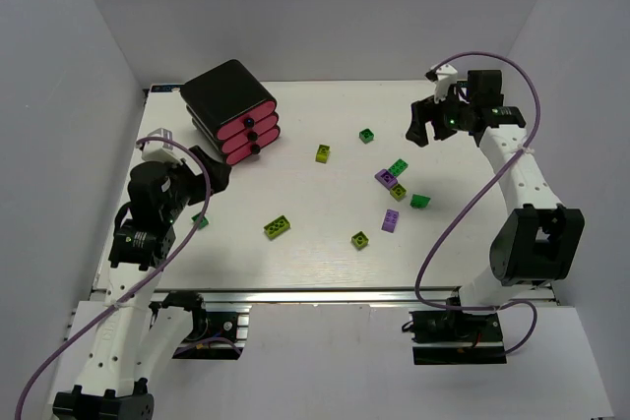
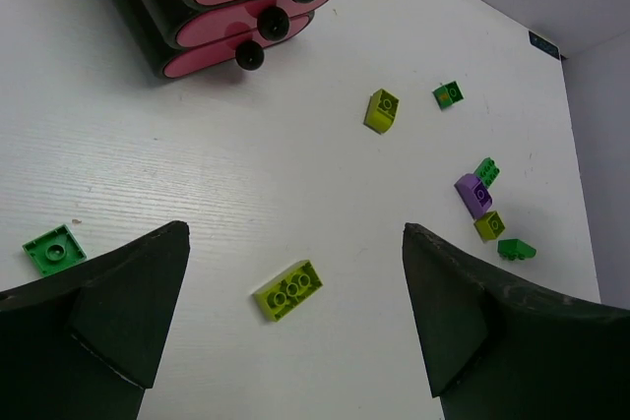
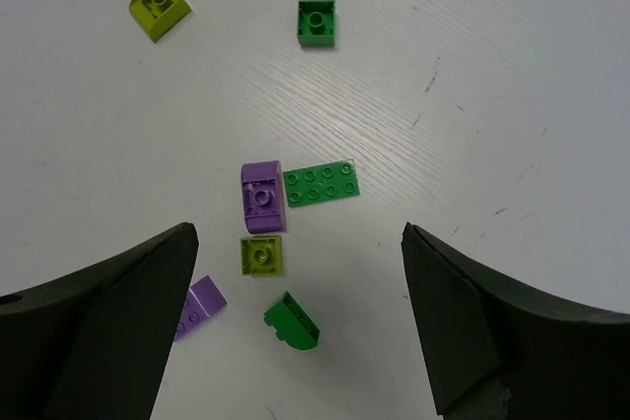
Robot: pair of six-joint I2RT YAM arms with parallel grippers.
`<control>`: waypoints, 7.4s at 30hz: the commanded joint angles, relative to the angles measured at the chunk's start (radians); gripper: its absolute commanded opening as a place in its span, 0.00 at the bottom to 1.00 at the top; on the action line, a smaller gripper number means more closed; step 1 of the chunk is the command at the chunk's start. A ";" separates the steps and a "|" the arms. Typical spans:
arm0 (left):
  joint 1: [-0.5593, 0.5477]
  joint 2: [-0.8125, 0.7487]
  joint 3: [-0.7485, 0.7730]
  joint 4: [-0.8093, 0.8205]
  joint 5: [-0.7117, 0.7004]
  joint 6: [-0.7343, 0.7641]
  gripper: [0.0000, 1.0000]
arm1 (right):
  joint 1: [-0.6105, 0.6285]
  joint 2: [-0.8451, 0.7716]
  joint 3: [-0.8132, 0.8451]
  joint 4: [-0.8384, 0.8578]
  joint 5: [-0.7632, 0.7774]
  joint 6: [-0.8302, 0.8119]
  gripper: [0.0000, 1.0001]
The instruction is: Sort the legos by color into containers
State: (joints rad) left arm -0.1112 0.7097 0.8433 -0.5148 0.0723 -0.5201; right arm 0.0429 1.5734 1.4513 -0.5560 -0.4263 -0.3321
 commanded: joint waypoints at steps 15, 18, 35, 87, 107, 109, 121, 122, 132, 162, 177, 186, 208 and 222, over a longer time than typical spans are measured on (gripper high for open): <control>0.002 -0.064 0.011 -0.117 0.037 -0.001 0.98 | 0.355 0.191 0.196 -0.064 -0.255 -0.154 0.89; 0.002 -0.082 0.020 -0.154 0.030 -0.006 0.98 | 0.463 0.238 0.242 0.081 -0.148 0.013 0.62; 0.002 -0.125 0.066 -0.258 -0.005 -0.057 0.95 | 0.683 0.658 0.667 0.350 0.161 0.659 0.82; 0.002 -0.142 0.028 -0.263 -0.051 -0.112 0.95 | 0.709 0.751 0.552 0.757 0.293 0.710 0.13; 0.002 -0.090 -0.009 -0.281 -0.196 -0.170 0.95 | 0.692 0.473 0.101 0.851 0.204 0.624 0.68; 0.002 -0.064 -0.006 -0.294 -0.206 -0.175 0.96 | 0.693 0.470 0.106 0.849 0.176 0.613 0.78; 0.002 0.086 -0.036 -0.367 -0.304 -0.182 0.92 | 0.666 0.329 -0.047 0.762 -0.040 0.414 0.89; 0.002 0.120 -0.042 -0.376 -0.313 -0.184 0.91 | 0.664 0.312 -0.069 0.749 -0.061 0.385 0.89; 0.004 0.379 -0.064 -0.344 -0.388 -0.204 0.91 | 0.614 0.133 -0.187 0.487 -0.221 0.081 0.89; 0.033 0.860 -0.030 -0.045 -0.488 -0.138 0.61 | 0.414 -0.093 -0.278 0.338 -0.322 -0.018 0.85; 0.019 0.487 0.013 -0.011 -0.203 -0.051 0.00 | 0.397 -0.096 -0.282 0.301 -0.299 -0.053 0.83; 0.019 0.352 0.131 0.018 0.018 -0.057 0.00 | 0.393 -0.090 -0.276 0.291 -0.287 -0.065 0.83; -0.073 0.818 0.451 0.139 0.061 -0.073 0.41 | 0.332 -0.132 -0.278 0.272 0.017 0.096 0.89; -0.100 0.832 0.547 0.110 0.038 -0.058 0.71 | 0.212 -0.027 -0.204 0.159 0.048 0.072 0.89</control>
State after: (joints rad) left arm -0.2058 1.5913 1.3449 -0.3943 0.1268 -0.5907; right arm 0.2737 1.5394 1.1866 -0.3603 -0.3798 -0.2214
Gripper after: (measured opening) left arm 0.709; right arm 0.890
